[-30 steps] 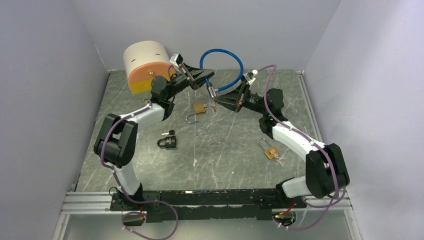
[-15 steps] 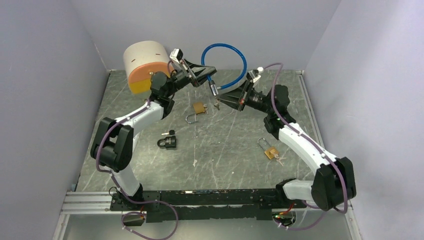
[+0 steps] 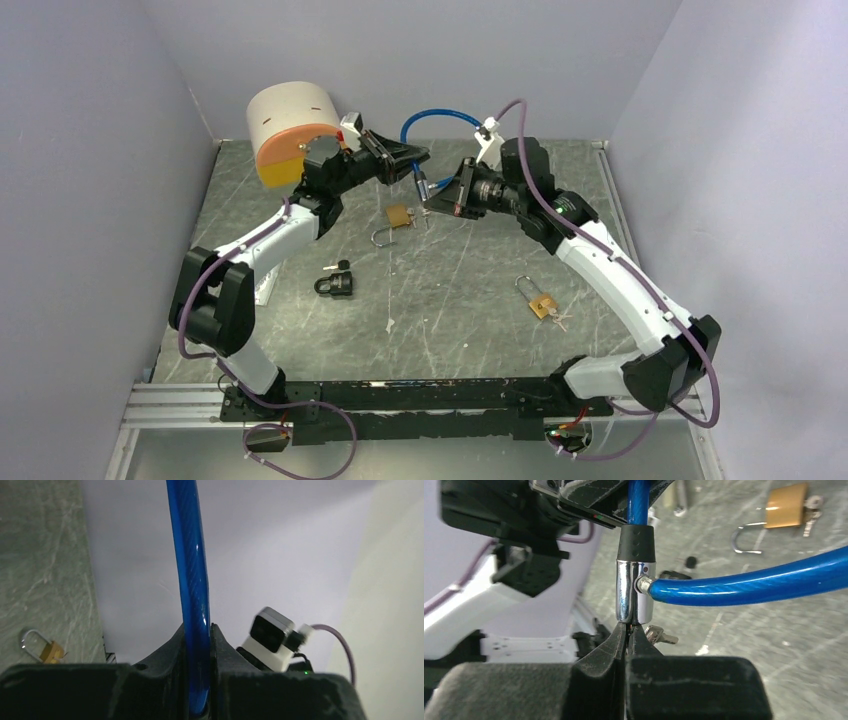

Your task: Unlock with the key

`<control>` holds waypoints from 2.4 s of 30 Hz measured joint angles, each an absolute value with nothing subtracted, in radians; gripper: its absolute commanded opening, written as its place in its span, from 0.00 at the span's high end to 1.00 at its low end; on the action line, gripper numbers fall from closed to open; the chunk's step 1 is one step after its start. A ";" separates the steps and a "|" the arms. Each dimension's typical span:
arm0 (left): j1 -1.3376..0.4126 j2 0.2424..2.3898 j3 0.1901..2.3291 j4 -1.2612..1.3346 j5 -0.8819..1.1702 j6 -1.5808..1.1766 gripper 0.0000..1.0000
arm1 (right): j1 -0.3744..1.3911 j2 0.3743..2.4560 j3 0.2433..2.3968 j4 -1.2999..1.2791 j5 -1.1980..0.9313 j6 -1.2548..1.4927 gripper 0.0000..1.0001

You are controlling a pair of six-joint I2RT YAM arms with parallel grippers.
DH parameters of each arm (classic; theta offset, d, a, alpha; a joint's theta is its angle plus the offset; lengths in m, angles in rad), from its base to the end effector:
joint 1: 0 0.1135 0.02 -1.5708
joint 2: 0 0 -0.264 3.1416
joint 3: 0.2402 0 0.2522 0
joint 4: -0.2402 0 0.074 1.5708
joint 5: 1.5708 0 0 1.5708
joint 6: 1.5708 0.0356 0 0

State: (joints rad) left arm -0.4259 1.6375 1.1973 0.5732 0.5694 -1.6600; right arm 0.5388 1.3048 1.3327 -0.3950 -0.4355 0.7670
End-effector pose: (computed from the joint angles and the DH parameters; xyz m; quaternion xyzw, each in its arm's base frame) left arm 0.3453 -0.1777 0.3406 -0.1933 0.6378 -0.7171 0.2040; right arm 0.2438 0.1632 0.3969 -0.0299 0.8135 0.4773 0.3309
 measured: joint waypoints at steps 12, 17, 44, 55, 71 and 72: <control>-0.426 1.613 1.197 0.362 0.538 -1.607 0.97 | 0.637 1.369 1.456 -0.622 -0.179 0.489 1.00; -0.426 1.603 1.183 0.393 0.532 -1.607 0.98 | 0.640 1.368 1.459 -0.622 -0.184 0.478 1.00; -0.450 1.468 1.101 1.275 0.538 -1.345 0.97 | 0.425 1.232 0.849 0.872 -0.754 1.659 0.51; -0.458 1.311 1.099 0.936 0.424 -1.201 0.98 | 0.421 1.058 0.963 0.199 -0.542 1.100 0.27; -0.458 1.271 1.129 0.336 0.262 -1.059 0.98 | 0.813 1.242 1.407 -0.378 0.115 0.425 0.39; -0.458 1.268 1.133 0.310 0.255 -1.057 0.98 | 0.830 1.262 1.420 -0.401 0.141 0.401 0.39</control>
